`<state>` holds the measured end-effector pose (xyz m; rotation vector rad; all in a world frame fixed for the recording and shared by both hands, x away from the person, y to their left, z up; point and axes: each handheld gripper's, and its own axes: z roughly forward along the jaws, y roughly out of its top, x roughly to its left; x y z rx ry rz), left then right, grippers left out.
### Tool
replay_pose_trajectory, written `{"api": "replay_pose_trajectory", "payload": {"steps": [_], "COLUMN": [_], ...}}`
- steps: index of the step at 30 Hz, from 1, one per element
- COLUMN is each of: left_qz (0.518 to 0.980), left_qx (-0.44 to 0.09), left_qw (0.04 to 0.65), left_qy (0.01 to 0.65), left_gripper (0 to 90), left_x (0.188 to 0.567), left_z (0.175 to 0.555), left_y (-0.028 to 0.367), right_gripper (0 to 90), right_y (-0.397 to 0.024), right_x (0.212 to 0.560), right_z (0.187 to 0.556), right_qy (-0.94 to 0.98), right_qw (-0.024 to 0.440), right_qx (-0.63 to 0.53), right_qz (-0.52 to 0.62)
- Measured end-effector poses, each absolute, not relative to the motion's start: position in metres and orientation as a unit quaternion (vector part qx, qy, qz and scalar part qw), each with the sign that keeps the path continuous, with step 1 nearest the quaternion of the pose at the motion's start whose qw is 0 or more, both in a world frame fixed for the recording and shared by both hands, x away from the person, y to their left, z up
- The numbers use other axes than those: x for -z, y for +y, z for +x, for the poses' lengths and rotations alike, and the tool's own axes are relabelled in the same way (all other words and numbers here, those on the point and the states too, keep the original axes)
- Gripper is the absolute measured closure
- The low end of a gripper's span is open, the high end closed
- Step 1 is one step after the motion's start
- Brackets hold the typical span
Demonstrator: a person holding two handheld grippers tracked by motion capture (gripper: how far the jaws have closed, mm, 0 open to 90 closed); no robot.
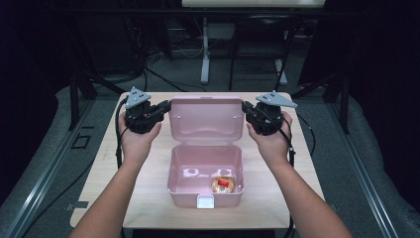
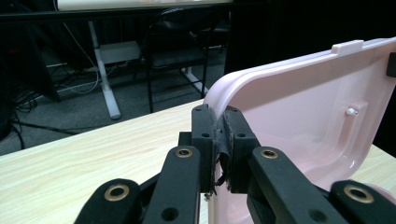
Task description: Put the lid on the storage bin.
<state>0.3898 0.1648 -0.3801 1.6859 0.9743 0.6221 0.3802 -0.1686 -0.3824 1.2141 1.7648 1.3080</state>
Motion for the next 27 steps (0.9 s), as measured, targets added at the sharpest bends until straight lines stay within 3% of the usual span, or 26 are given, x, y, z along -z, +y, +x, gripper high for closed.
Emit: {"api": "replay_pose_trajectory", "payload": {"steps": [27], "left_qz": [0.705], "left_qx": [-0.239], "left_qw": [0.542], "left_qy": [0.391], "left_gripper": [80.1], "left_x": [0.377], "left_z": [0.37], "left_y": [0.172], "right_gripper": [83.3], "right_y": [-0.173], "right_x": [0.38], "right_z": [0.358], "right_qy": [0.676], "right_qw": [0.299], "right_qx": [-0.508], "right_qz": [0.442]}}
